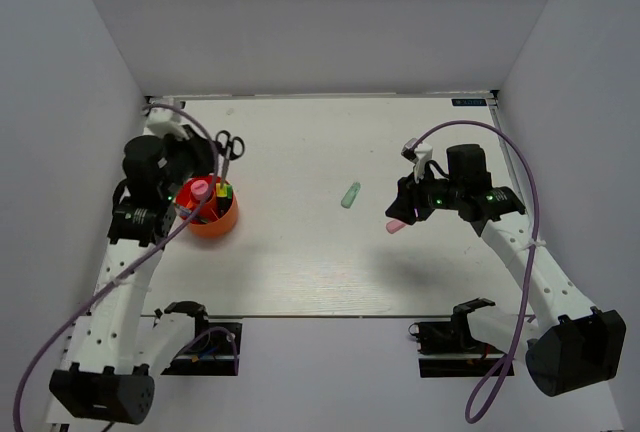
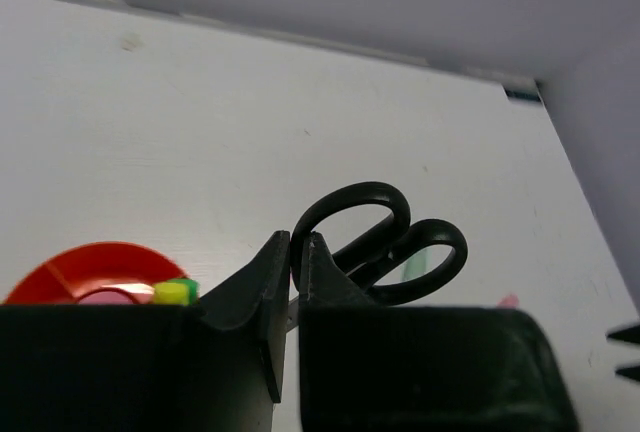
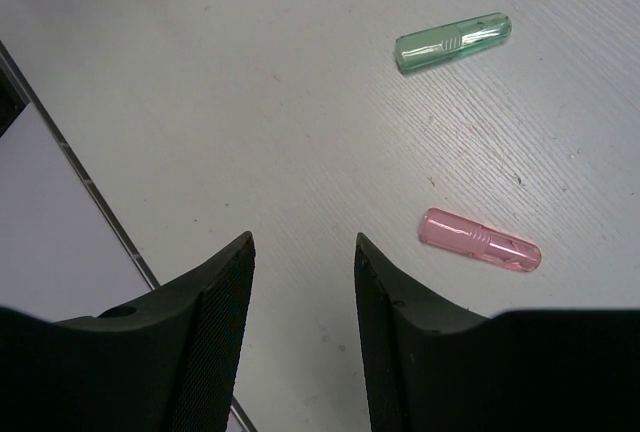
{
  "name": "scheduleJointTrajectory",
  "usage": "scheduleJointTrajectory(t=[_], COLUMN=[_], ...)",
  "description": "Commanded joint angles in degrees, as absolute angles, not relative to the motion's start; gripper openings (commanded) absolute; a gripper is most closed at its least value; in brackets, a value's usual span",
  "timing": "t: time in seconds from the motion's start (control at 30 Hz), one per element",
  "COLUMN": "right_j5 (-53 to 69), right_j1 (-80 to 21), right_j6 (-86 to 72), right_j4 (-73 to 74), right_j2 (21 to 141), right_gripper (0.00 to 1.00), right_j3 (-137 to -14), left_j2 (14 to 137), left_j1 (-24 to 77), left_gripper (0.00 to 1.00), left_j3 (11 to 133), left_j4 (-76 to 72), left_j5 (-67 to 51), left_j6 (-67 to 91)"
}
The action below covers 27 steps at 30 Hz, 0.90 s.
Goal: Sort the stationery into containers
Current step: Place the scissors in the storage box.
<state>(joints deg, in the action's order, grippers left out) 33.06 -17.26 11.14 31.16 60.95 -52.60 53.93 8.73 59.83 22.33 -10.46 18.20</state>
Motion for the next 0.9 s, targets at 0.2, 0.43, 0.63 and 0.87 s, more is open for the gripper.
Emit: scheduleJointTrajectory(t=[0.2, 0.43, 0.63, 0.87], right_j5=[35.5, 36.1, 36.5, 36.5], right_j1=[-17.1, -17.0, -17.0, -17.1], right_j6=[11.7, 11.8, 11.8, 12.1], right_j4=[30.3, 30.4, 30.4, 30.5], right_j2=[61.0, 61.6, 61.9, 62.0], right_gripper=[0.48, 0.5, 0.5, 0.5], right_j3=[-52.2, -52.1, -52.0, -52.1], left_j2=[48.8, 51.0, 55.2, 59.9], left_j1=[-13.9, -22.8, -26.1, -26.9], left_gripper=[0.0, 0.0, 0.0, 0.0], left_j3=[52.8, 47.8, 44.8, 44.3], left_j4=[9.9, 3.4, -1.9, -5.4], left_j5=[-11.2, -10.6, -12.0, -13.8], left_j6=[34.2, 39.4, 41.4, 41.7])
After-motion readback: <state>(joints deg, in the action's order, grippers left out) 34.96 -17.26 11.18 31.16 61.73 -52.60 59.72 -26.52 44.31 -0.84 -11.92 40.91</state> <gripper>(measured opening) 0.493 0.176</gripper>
